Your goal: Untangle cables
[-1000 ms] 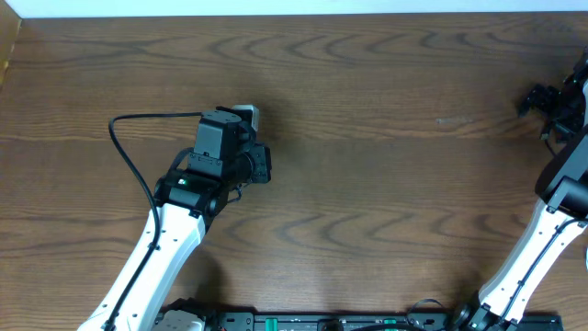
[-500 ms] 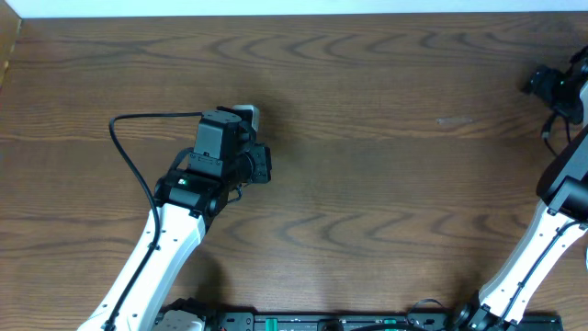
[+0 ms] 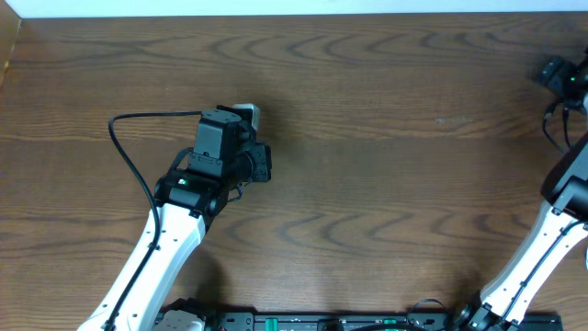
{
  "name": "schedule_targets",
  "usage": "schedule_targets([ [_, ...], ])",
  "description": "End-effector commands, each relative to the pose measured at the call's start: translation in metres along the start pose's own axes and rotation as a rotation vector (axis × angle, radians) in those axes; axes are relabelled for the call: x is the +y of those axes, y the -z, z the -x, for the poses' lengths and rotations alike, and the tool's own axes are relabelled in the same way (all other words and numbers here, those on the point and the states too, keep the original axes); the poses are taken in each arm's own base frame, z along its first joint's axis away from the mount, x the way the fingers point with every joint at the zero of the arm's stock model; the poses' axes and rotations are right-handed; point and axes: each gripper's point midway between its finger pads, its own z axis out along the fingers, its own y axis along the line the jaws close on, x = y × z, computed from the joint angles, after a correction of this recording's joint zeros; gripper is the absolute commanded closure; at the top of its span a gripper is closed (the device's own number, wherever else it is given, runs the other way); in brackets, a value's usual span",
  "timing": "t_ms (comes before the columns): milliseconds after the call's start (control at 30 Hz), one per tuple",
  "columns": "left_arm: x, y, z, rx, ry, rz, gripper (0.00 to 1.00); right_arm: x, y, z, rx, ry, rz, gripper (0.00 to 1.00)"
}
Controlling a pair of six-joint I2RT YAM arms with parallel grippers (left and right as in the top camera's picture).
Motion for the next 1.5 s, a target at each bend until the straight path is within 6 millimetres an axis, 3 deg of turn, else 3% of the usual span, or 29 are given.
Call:
schedule_targets([
  [0, -0.002, 0.002, 0.001, -0.006, -0.04, -0.009, 0.83, -0.05, -0.021, -0.017, 0.052, -0.09, -0.04, 0.01],
  [167, -0.003, 0.002, 0.001, -0.006, -0.043, -0.009, 0.83, -0.094, 0.006, 0.022, -0.027, -0.129, -0.054, 0.01],
  [300, -0.003, 0.002, 0.003, -0.014, -0.044, -0.012, 0.83, -0.114, 0.015, 0.028, -0.036, -0.113, -0.073, 0.01],
  [400, -0.004, 0.002, 0.005, -0.022, -0.046, -0.015, 0.83, -0.117, 0.015, 0.028, -0.038, -0.112, -0.073, 0.01],
  [500, -0.008, 0.002, 0.004, -0.023, -0.054, -0.023, 0.83, -0.101, 0.013, 0.031, -0.045, -0.097, -0.025, 0.01],
  [800, -0.022, 0.0, -0.002, -0.009, -0.112, -0.049, 0.83, -0.011, 0.002, 0.033, -0.051, -0.053, 0.124, 0.01],
  [900, -0.024, 0.0, -0.003, -0.007, -0.122, -0.051, 0.83, 0.006, 0.001, 0.031, -0.047, -0.03, 0.112, 0.01],
  [1100, -0.023, 0.0, -0.003, -0.007, -0.133, -0.051, 0.83, 0.012, 0.009, 0.031, -0.019, -0.028, 0.098, 0.01],
  [1233, -0.023, 0.0, -0.003, -0.008, -0.152, -0.051, 0.83, 0.011, 0.027, 0.034, 0.015, -0.013, 0.075, 0.01],
  [1367, -0.023, 0.0, -0.003, -0.009, -0.172, -0.05, 0.83, -0.008, 0.052, 0.037, 0.049, -0.014, -0.081, 0.01],
  [1400, -0.023, 0.0, -0.003, -0.009, -0.175, -0.049, 0.76, -0.013, 0.059, 0.037, 0.06, -0.013, -0.122, 0.01],
  [1467, -0.021, 0.0, -0.002, -0.013, -0.174, -0.036, 0.75, -0.022, 0.079, 0.032, 0.095, -0.024, -0.222, 0.01],
])
